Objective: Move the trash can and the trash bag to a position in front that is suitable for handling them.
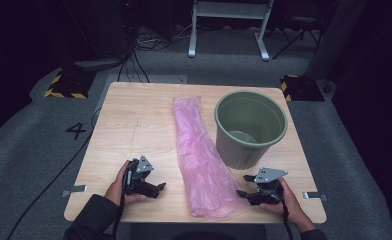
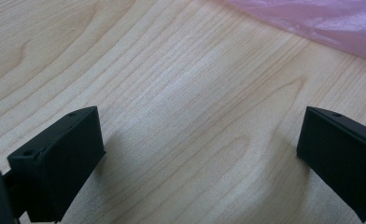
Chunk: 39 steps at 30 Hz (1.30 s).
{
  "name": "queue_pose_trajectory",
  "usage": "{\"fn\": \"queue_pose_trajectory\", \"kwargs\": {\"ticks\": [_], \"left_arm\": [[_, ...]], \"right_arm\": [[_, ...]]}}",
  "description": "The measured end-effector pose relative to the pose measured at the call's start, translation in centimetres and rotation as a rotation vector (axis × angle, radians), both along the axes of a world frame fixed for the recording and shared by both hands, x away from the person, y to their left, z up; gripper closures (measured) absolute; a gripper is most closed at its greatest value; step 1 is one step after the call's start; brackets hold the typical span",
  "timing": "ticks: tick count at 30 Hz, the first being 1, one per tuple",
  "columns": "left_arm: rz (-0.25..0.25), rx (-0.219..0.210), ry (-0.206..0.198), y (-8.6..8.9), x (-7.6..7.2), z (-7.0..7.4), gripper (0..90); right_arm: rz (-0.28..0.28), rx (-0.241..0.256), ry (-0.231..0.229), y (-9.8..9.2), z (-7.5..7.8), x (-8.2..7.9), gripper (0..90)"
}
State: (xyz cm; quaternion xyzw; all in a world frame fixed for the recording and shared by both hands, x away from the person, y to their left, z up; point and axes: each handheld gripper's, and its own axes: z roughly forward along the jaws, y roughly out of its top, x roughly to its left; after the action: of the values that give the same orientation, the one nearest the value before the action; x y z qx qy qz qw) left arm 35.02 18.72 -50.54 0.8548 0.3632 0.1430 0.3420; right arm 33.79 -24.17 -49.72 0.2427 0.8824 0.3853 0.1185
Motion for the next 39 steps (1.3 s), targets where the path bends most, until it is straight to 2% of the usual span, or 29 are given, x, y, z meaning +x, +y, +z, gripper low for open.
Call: {"fn": "queue_pose_trajectory", "kwargs": {"ticks": [14, 19, 22, 23, 24, 25, 27, 32, 33, 34, 39], "left_arm": [[0.009, 0.002, 0.004, 0.0, -0.1, 0.0, 0.4], [0.009, 0.000, 0.003, 0.0, -0.1, 0.0, 0.5], [0.011, -0.001, 0.003, 0.0, -0.1, 0.0, 0.5], [0.011, -0.001, 0.003, 0.0, -0.1, 0.0, 0.5], [0.011, -0.001, 0.003, 0.0, -0.1, 0.0, 0.5], [0.011, -0.001, 0.003, 0.0, -0.1, 0.0, 0.5], [0.011, -0.001, 0.004, 0.0, -0.1, 0.0, 0.5], [0.012, -0.001, 0.003, 0.0, -0.2, 0.0, 0.5], [0.012, -0.001, 0.003, 0.0, -0.2, 0.0, 0.4], [0.019, 0.001, 0.004, -0.1, -0.2, 0.0, 0.4], [0.025, 0.000, 0.003, -0.4, -0.3, 0.0, 0.5]], "right_arm": [[0.016, 0.001, -0.005, 1.9, -0.2, 0.3, 37.7], [-0.008, 0.010, -0.019, 1.1, 0.2, 0.3, 35.7], [-0.068, 0.026, -0.032, -0.6, 0.5, 0.4, 33.3], [-0.068, 0.026, -0.032, -0.6, 0.5, 0.4, 33.3], [-0.102, 0.030, -0.044, -1.6, 0.7, 0.6, 31.5], [-0.102, 0.030, -0.044, -1.6, 0.7, 0.6, 31.5], [-0.163, 0.040, -0.058, -3.5, 1.1, 0.9, 30.0], [-0.286, 0.111, -0.053, -6.9, 1.8, 2.2, 28.2], [-0.286, 0.111, -0.053, -6.9, 1.8, 2.2, 28.2], [-0.323, 0.100, -0.063, -7.6, 2.0, 2.8, 27.1], [-0.338, 0.103, -0.082, -8.0, 2.7, 3.8, 28.9]]}}
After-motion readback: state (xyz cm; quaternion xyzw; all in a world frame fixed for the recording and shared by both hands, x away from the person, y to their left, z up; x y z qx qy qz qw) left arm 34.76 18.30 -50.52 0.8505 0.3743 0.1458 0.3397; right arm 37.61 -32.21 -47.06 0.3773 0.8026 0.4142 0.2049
